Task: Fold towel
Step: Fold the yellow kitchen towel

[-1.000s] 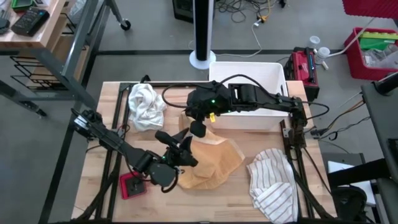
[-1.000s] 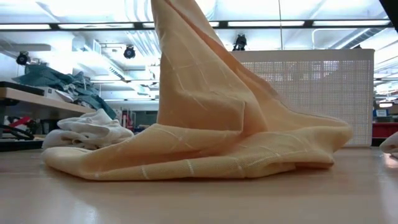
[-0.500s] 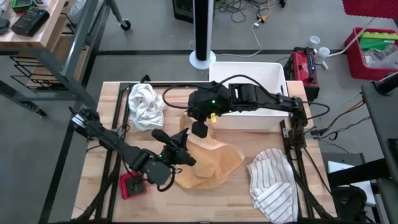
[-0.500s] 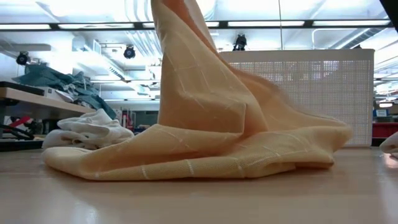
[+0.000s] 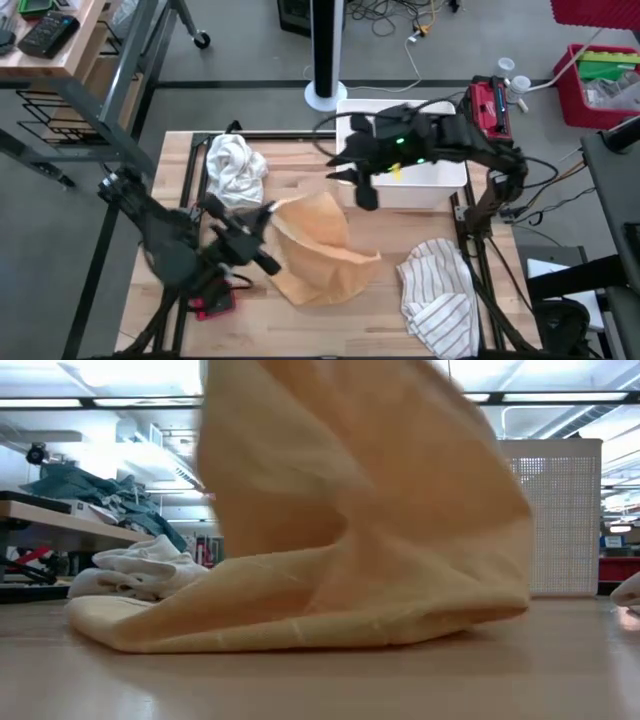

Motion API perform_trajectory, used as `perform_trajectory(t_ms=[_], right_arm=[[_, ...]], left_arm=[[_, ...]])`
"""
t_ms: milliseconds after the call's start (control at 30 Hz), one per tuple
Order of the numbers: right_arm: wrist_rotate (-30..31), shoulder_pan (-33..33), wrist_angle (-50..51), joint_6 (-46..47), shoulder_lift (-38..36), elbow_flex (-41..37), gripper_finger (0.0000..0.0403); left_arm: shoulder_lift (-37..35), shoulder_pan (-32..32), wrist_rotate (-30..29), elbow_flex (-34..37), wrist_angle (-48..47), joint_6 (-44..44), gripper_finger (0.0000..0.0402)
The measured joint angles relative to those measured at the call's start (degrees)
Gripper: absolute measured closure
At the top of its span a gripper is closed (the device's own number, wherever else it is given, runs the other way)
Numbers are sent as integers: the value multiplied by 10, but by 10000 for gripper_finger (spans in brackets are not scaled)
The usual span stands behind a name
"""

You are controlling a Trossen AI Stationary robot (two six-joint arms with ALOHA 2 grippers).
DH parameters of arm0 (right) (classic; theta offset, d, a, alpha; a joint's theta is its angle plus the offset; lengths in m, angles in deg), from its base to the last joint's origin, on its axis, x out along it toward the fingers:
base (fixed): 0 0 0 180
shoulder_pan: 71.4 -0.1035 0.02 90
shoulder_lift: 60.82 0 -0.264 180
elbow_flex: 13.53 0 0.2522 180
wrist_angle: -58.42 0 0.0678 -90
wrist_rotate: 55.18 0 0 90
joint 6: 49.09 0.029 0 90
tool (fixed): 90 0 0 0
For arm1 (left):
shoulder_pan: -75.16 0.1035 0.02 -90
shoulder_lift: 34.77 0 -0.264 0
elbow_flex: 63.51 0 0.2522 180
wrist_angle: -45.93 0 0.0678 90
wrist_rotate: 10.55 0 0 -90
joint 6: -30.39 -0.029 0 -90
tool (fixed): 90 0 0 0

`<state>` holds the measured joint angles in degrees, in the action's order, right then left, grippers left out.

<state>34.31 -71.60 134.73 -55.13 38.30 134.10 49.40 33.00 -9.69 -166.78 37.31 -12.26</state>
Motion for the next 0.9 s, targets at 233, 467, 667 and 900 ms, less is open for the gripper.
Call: perform_trajectory(t_ms=[233,467,667,900], right_arm=[[-136,0,10,-55,-53,0,251],[-284,0,27,-166,-64,0,234],[-325,0,50,-243,-45,-4,239],[-401,1,-6,-289,-1,-92,251]], left_arm=[[-24,-30,40,-188,-65,-99,401],[-26,-50,314,-323,-187,-111,401],[-21,-53,537,-430,-212,13,401],[-7,-57,612,-443,-284,121,401]])
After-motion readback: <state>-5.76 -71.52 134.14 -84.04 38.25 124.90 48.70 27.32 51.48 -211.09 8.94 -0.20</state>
